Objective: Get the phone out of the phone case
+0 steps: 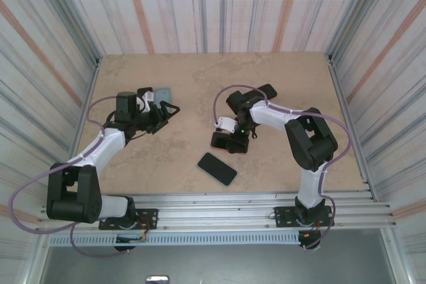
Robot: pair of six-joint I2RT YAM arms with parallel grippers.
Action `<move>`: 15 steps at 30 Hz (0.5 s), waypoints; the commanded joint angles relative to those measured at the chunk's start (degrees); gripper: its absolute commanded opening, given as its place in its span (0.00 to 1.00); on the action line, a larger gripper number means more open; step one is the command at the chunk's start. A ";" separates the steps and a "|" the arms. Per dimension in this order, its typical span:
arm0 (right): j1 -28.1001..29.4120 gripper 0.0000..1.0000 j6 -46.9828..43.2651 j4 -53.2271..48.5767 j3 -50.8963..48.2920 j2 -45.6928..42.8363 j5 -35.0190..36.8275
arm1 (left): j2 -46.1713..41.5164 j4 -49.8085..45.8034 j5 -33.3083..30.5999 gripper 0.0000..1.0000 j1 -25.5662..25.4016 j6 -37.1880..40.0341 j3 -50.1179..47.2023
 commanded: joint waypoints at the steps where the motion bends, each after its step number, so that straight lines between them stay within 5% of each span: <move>1: 1.12 0.97 -1.97 -0.45 0.68 2.15 2.71 | -0.77 0.99 1.16 0.94 0.00 0.07 -0.49; 15: 3.13 0.87 -0.46 2.94 -3.13 3.59 6.87 | -0.29 1.42 1.02 0.94 0.00 0.51 -1.88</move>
